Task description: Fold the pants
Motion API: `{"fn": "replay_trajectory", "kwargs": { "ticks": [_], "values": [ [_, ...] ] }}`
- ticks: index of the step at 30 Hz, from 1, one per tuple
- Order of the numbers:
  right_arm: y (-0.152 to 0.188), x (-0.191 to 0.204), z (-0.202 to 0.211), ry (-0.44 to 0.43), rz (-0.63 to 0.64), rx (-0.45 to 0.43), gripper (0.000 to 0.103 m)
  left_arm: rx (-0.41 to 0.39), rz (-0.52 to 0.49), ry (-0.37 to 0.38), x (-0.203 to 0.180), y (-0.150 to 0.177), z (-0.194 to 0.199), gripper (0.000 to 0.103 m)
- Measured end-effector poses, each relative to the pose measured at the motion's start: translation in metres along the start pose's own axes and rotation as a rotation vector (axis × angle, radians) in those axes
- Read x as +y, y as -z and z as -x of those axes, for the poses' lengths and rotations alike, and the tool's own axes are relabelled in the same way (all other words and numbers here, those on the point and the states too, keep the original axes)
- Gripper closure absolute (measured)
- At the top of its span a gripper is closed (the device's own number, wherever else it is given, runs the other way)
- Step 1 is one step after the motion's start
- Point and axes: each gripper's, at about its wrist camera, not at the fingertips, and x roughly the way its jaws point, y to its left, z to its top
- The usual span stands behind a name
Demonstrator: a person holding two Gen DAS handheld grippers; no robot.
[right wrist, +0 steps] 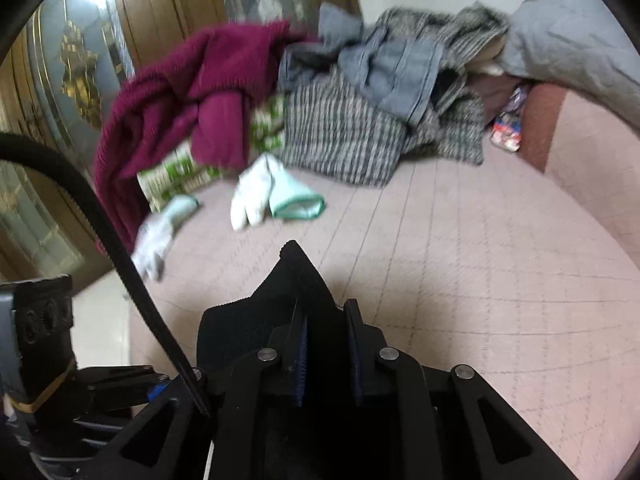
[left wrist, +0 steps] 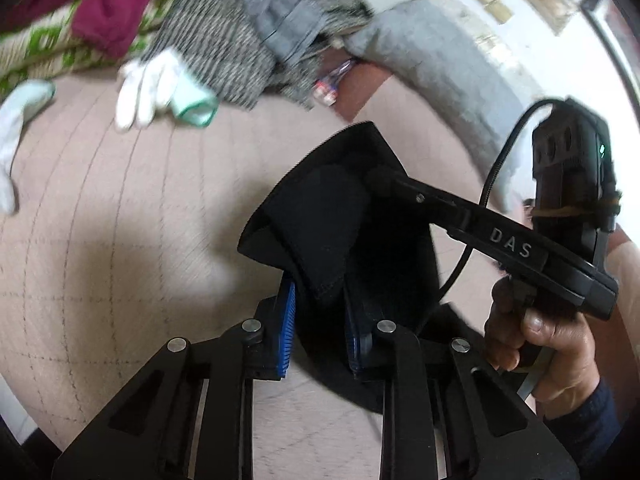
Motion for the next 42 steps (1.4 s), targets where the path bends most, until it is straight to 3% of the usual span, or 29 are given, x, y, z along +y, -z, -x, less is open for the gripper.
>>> {"fn": "replay_trajectory", "kwargs": {
  "ticks": [5,10,17,22,24,26,29,30,33,36,37,40,42],
  "values": [
    [0.005,-0.011,0.061,-0.01,-0.09,-0.126,0.089,-0.083,-0.135,0.124,-0.045,0.003,0.02,0.083],
    [0.029,-0.028,0.128,0.007,-0.198,-0.246,0.091,-0.077,-0.283,0.271,-0.097,0.019,0.025,0.083],
    [0.102,-0.069,0.2,0.075,-0.377,-0.347,0.094,0.073,-0.47,0.392,-0.169,0.065,-0.007,0.083],
    [0.167,-0.108,0.212,0.181,-0.565,-0.314,0.094,0.215,-0.597,0.376,-0.205,0.109,-0.048,0.083],
    [0.192,-0.123,0.214,0.244,-0.641,-0.284,0.094,0.305,-0.655,0.422,-0.216,0.127,-0.059,0.083],
    [0.211,-0.13,0.223,0.295,-0.685,-0.267,0.093,0.342,-0.738,0.46,-0.227,0.142,-0.054,0.083],
    [0.226,-0.127,0.241,0.332,-0.713,-0.266,0.084,0.335,-0.855,0.518,-0.235,0.153,-0.028,0.083],
    [0.228,-0.125,0.247,0.329,-0.714,-0.271,0.079,0.326,-0.872,0.523,-0.235,0.152,-0.021,0.083],
    [0.234,-0.112,0.259,0.28,-0.699,-0.296,0.048,0.274,-0.881,0.526,-0.229,0.133,-0.003,0.082],
    [0.233,-0.095,0.258,0.205,-0.659,-0.308,0.044,0.185,-0.845,0.452,-0.217,0.104,0.005,0.081],
    [0.231,-0.091,0.254,0.191,-0.65,-0.298,0.044,0.171,-0.826,0.426,-0.212,0.098,0.004,0.076],
    [0.224,-0.085,0.237,0.187,-0.638,-0.253,0.043,0.136,-0.734,0.34,-0.206,0.066,-0.014,0.065],
    [0.222,-0.085,0.226,0.192,-0.639,-0.234,0.043,0.127,-0.686,0.324,-0.201,0.052,-0.024,0.065]
  ]
}}
